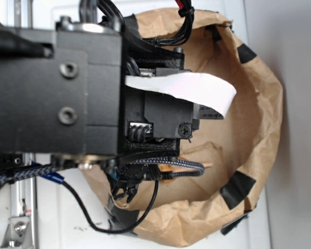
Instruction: Grab the green ball.
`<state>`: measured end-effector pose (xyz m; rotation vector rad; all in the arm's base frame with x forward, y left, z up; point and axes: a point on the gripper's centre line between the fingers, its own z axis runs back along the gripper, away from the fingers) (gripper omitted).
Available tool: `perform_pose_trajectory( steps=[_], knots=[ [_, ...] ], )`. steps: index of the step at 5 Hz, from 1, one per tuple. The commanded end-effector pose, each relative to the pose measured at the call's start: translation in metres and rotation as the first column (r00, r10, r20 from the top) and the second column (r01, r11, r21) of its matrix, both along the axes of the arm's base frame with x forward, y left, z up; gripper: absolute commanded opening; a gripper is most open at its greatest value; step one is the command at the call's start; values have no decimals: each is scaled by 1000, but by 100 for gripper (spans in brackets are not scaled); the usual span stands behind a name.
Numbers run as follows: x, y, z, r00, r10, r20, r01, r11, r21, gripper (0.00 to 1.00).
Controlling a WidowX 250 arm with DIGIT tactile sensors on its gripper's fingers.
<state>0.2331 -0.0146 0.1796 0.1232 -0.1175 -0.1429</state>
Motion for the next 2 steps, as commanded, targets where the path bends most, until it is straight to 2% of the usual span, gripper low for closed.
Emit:
perform_pose_trajectory(
  steps=[1, 2],
  knots=[
    [15, -4, -3, 997, 74, -19, -74, 997, -3, 0],
    [19, -5, -7, 995, 93, -20, -92, 995, 23, 0]
  ],
)
